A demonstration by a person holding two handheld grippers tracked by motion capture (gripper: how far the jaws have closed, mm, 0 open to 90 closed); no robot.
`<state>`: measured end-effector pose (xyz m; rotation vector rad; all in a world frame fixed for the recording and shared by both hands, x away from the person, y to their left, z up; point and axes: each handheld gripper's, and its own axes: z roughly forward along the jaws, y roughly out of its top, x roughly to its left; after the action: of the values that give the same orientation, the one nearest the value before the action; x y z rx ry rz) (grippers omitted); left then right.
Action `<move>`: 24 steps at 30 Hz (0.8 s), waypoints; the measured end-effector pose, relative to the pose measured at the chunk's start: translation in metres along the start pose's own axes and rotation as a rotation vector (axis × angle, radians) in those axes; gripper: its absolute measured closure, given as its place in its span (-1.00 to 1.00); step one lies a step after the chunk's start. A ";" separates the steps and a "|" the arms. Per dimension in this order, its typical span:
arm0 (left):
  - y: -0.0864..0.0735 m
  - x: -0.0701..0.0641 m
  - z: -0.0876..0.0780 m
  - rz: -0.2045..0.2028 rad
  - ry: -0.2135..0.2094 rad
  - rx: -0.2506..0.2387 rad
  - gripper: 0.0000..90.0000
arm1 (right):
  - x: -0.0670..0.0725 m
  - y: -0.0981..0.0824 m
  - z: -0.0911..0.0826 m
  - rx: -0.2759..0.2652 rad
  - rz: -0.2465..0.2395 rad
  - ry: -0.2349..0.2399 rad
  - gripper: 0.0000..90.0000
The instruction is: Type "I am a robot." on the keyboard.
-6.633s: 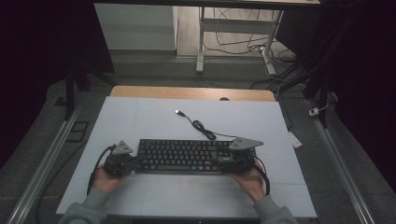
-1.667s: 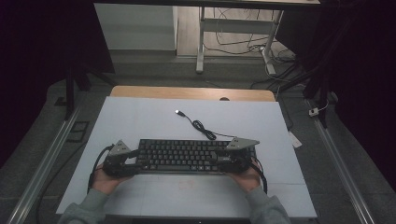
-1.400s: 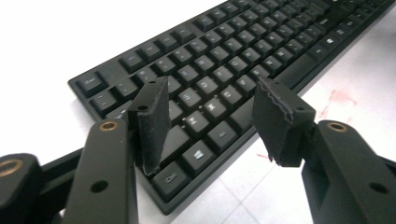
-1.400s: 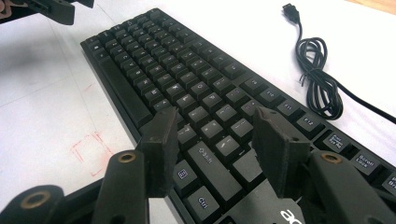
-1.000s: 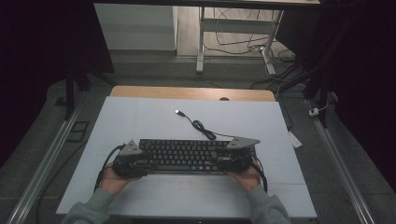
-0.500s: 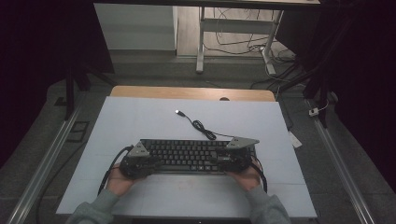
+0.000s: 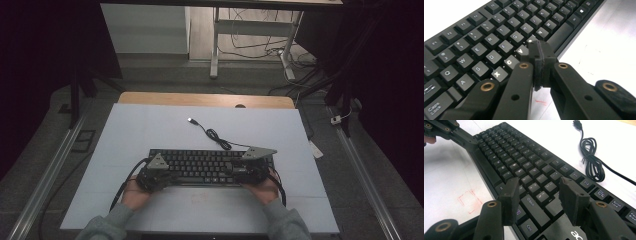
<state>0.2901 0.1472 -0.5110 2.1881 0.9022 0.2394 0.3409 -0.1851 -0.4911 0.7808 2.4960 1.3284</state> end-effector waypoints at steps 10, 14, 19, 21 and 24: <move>0.003 -0.004 0.014 0.020 0.011 0.037 0.97 | 0.000 0.000 0.002 -0.002 0.001 0.005 0.13; 0.004 -0.004 0.017 0.026 0.013 0.047 0.97 | 0.000 0.000 0.002 -0.001 0.001 0.004 0.14; 0.003 -0.005 0.021 0.031 0.014 0.048 0.97 | 0.000 -0.001 0.002 0.003 0.001 0.004 0.13; 0.004 -0.006 0.021 0.034 0.016 0.050 0.97 | 0.000 -0.001 0.002 0.008 0.000 0.001 0.13; 0.004 -0.006 0.017 0.030 0.024 0.033 0.97 | 0.000 -0.001 0.002 0.006 -0.001 0.003 0.13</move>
<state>0.2948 0.1317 -0.5194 2.2344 0.8926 0.2676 0.3416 -0.1837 -0.4929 0.7795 2.5032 1.3235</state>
